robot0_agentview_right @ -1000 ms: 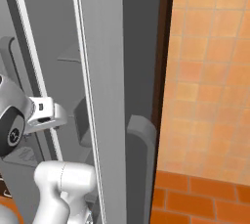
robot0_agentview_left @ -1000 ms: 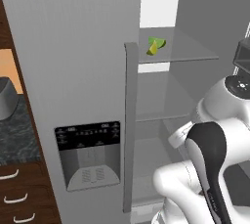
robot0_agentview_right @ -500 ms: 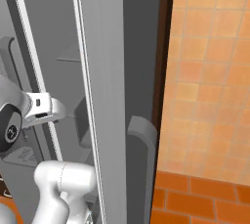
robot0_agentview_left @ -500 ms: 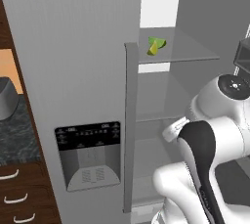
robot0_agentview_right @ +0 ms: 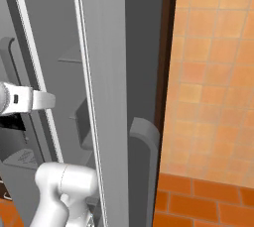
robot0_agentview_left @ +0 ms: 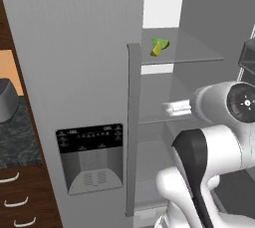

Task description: Place one lemon wedge and one chicken drumstick in each tupperware on the nearby counter, to pack two identical lunches.

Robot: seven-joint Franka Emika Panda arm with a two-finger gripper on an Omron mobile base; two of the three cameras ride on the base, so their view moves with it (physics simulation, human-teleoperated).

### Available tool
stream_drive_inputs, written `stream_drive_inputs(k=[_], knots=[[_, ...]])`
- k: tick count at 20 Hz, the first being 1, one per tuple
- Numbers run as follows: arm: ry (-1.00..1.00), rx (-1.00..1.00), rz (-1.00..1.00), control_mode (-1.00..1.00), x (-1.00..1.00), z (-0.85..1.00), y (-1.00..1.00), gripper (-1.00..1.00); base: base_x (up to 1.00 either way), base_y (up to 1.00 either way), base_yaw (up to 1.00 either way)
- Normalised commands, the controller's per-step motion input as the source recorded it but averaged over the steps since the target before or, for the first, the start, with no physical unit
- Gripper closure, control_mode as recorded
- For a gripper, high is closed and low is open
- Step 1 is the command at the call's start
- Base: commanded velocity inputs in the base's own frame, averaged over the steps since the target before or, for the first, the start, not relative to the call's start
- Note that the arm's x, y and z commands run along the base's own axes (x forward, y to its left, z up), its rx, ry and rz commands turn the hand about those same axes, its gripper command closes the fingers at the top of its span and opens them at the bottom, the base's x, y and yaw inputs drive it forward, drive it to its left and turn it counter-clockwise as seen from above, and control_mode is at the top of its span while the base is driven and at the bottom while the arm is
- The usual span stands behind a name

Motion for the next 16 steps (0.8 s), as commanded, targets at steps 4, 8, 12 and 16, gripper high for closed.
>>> stream_drive_inputs(k=[4, 8, 12, 16], knots=[[-0.12, 0.36, -0.20, -1.00, 0.00, 0.77, -0.35, -1.00, 0.00, 0.00, 0.00], [0.00, 0.30, -0.03, -1.00, 0.22, 0.68, -0.35, -1.00, 0.00, 0.00, 0.00], [0.00, 0.14, 0.01, -1.00, 0.39, 0.22, -0.08, -1.00, 0.00, 0.00, 0.00], [0.11, 0.03, 0.01, -1.00, 0.55, 0.01, -0.02, -1.00, 0.00, 0.00, 0.00]])
